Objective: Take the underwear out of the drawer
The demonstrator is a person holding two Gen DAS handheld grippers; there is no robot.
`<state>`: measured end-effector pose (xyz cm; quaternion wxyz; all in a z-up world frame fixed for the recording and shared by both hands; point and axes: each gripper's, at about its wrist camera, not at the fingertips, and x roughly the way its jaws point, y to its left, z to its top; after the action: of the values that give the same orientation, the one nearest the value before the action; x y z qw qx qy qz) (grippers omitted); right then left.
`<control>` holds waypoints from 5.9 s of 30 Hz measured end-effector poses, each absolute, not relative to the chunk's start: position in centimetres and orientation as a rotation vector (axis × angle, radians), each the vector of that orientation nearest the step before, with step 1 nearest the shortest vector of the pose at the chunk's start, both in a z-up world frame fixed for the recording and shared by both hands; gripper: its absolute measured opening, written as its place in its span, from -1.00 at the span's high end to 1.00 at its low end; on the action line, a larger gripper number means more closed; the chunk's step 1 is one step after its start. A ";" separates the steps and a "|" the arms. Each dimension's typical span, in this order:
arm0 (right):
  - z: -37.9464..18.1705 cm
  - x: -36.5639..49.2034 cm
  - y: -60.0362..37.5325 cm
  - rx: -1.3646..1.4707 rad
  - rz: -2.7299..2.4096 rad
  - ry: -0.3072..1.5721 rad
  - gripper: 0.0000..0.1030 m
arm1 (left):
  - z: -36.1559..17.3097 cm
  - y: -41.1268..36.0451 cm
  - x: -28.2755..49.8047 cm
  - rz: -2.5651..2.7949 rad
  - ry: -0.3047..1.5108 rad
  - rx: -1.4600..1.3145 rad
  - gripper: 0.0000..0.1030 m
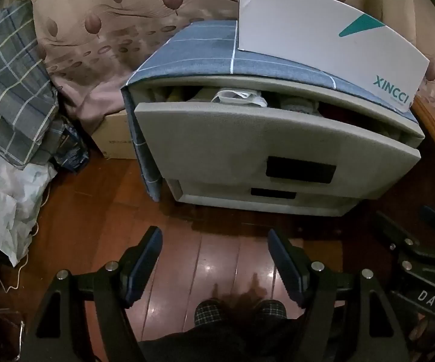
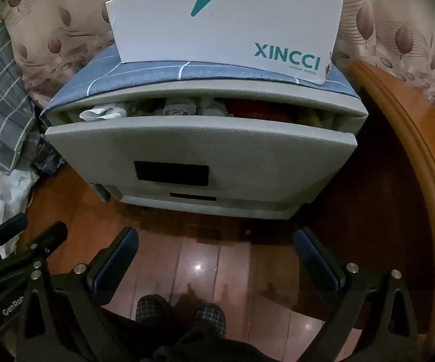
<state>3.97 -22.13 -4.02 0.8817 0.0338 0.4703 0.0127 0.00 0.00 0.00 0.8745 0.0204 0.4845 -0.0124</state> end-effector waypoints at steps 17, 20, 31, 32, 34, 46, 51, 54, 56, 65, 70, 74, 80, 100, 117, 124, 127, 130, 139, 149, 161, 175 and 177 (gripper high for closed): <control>-4.1 3.9 -22.3 0.078 0.022 0.996 -0.98 | 0.0 0.3 0.4 -0.024 1.031 0.038 -0.45; -4.1 4.0 -22.4 0.079 0.022 0.998 -0.98 | -0.1 0.3 0.1 -0.024 1.028 0.037 -0.45; -4.1 4.0 -22.4 0.079 0.022 0.998 -0.98 | -0.1 0.4 0.1 -0.029 1.030 0.032 -0.45; -4.1 4.0 -22.5 0.079 0.021 1.000 -0.98 | -0.1 0.4 0.1 -0.028 1.031 0.032 -0.45; -4.0 3.9 -22.5 0.080 0.022 0.999 -0.98 | -0.2 0.4 0.1 -0.029 1.030 0.031 -0.45; -4.0 3.9 -22.5 0.083 0.024 1.000 -0.98 | -0.2 0.5 0.2 -0.029 1.032 0.032 -0.45; -4.0 3.9 -22.5 0.085 0.025 1.000 -0.98 | -0.1 0.5 0.1 -0.029 1.031 0.031 -0.45; -4.1 3.8 -22.5 0.086 0.026 0.999 -0.98 | -0.1 0.5 0.1 -0.028 1.031 0.032 -0.45; -4.2 3.9 -22.6 0.086 0.026 1.000 -0.98 | -0.1 0.5 0.2 -0.029 1.031 0.031 -0.45; -4.1 3.9 -22.5 0.087 0.026 1.000 -0.98 | -0.1 0.5 0.2 -0.030 1.032 0.031 -0.45; -4.2 3.8 -22.5 0.088 0.028 0.999 -0.98 | -0.2 0.5 0.1 -0.030 1.033 0.031 -0.45; -4.1 3.8 -22.5 0.090 0.028 1.000 -0.98 | -0.2 0.5 0.2 -0.030 1.033 0.031 -0.45; -4.1 3.8 -22.5 0.090 0.028 1.001 -0.98 | -0.2 0.4 0.1 -0.031 1.032 0.031 -0.45; -2.2 5.3 -25.1 0.150 0.032 0.980 -0.98 | 2.1 1.5 1.3 -0.084 0.933 0.009 -0.45; -2.6 14.3 -26.7 0.086 -0.026 0.955 -0.98 | 2.5 4.6 9.7 -0.096 0.908 -0.032 -0.44; -3.7 15.9 -27.1 0.084 -0.031 0.957 -0.99 | 1.9 4.4 12.5 -0.118 0.918 -0.039 -0.45; -3.9 16.4 -27.6 0.111 -0.020 0.955 -0.99 | 1.6 4.1 13.4 -0.121 0.922 -0.026 -0.44; -4.3 16.9 -28.0 0.114 -0.017 0.961 -0.99 | 1.2 3.7 14.3 -0.129 0.932 -0.011 -0.44; -4.1 17.5 -27.8 0.111 -0.010 0.964 -0.99 | 0.3 3.2 15.7 -0.160 0.936 0.013 -0.45; -4.6 17.4 -26.9 0.108 -0.008 0.992 -0.98 | -0.4 1.9 15.5 -0.186 0.974 0.073 -0.44; -4.3 14.5 -26.6 0.118 -0.005 1.077 -0.98 | -0.2 3.2 11.2 -0.237 1.033 0.061 -0.44; -3.9 11.7 -26.7 0.136 0.003 1.212 -0.98 | -0.3 4.9 5.6 -0.280 1.114 0.054 -0.45; -3.7 12.3 -26.7 0.138 0.004 1.241 -0.98 | -0.3 5.1 4.9 -0.284 1.124 0.052 -0.45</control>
<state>12.26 -26.71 -3.71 0.8115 0.0648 0.5808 0.0020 4.86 5.13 -0.31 0.8363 0.0247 0.5311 -0.1341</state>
